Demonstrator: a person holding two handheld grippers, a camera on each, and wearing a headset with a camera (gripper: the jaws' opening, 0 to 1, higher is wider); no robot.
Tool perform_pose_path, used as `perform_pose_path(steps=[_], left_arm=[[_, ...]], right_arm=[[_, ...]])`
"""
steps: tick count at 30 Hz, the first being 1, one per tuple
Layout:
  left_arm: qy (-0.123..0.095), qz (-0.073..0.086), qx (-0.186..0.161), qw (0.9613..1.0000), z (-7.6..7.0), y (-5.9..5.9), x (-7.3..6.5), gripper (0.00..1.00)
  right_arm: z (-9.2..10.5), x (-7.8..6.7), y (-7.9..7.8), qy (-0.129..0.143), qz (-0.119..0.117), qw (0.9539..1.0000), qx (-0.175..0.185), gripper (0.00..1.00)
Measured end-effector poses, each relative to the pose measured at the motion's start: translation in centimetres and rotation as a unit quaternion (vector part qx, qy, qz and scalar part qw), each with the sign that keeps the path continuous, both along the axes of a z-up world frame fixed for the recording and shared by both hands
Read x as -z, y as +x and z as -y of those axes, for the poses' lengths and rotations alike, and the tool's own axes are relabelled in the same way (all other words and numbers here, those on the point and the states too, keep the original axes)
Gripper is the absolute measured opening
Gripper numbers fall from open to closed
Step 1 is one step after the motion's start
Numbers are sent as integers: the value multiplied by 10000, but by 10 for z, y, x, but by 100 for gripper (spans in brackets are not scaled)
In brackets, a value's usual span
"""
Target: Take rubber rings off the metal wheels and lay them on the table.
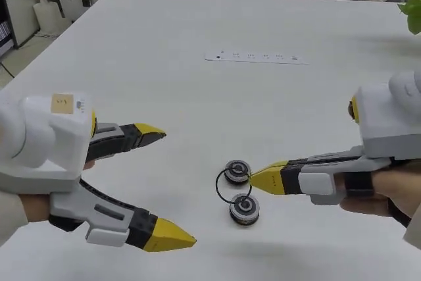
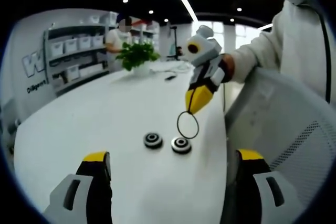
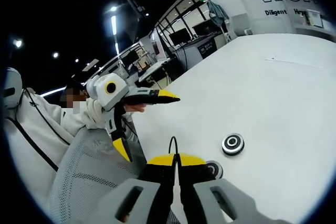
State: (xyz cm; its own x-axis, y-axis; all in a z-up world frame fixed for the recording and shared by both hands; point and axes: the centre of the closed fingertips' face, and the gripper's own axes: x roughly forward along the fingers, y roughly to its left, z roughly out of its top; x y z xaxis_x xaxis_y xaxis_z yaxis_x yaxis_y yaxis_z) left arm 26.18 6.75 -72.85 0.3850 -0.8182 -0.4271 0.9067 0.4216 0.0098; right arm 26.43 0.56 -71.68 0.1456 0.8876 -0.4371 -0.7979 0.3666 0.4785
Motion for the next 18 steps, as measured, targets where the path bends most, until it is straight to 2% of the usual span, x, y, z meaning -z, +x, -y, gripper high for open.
perform_pose_path(steps=[8, 12, 18], left_arm=[[-40, -46, -76, 10000, -4, 1, 2, 100], [19, -132, 3, 9999, -3, -3, 7, 100], [92, -179, 54, 9998, -2, -5, 12, 100]], right_arm=[[-12, 0, 0, -56, 42, 9998, -197, 0], [-18, 1, -1, -99, 31, 9995, -302, 0], [-25, 7, 1, -216, -8, 9988, -430, 0]])
